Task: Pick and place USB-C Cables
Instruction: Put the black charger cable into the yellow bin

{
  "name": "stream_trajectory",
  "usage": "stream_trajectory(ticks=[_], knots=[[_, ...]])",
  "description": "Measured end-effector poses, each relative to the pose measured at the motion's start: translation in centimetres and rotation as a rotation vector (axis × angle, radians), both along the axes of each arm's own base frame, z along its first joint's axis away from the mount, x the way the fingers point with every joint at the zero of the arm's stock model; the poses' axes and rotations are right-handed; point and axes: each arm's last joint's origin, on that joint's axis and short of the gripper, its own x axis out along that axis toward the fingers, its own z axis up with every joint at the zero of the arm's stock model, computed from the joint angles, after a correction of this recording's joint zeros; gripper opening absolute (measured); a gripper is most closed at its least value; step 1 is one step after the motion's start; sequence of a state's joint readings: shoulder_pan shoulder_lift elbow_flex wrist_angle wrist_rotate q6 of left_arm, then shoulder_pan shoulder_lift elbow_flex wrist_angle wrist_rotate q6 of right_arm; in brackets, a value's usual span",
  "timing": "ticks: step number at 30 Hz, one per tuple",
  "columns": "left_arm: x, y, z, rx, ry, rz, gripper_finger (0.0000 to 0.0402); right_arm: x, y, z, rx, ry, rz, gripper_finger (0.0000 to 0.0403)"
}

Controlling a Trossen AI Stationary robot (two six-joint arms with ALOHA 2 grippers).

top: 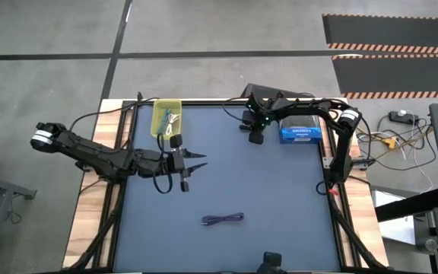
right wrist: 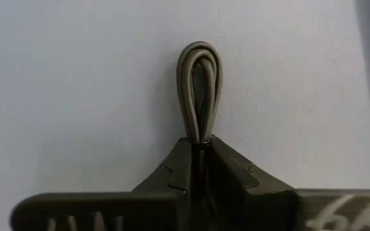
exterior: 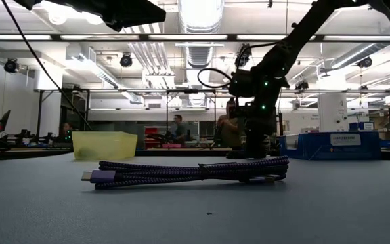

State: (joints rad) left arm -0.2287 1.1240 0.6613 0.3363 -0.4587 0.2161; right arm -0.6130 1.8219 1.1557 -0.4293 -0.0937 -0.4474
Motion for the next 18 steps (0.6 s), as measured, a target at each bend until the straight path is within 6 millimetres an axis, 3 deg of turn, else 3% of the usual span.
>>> stream_trajectory(ticks=[5,11,18], knots=[[0.0,0.0,-0.1,0.002,0.005,0.0,0.0094,-0.2,0.3,1.5,0.001,-0.036,-0.019,0.0017],[0.0,0.0,-0.3,0.003,0.011,0.003,0.0094,-0.4,1.2,4.8,0.046,-0.188,-0.028,0.0015],[0.0,0.0,-0.1,-0.012,-0.026,0.004,0.0094,-0.9,4.3,6.7,0.039,-0.422,-0.008,0.0014]])
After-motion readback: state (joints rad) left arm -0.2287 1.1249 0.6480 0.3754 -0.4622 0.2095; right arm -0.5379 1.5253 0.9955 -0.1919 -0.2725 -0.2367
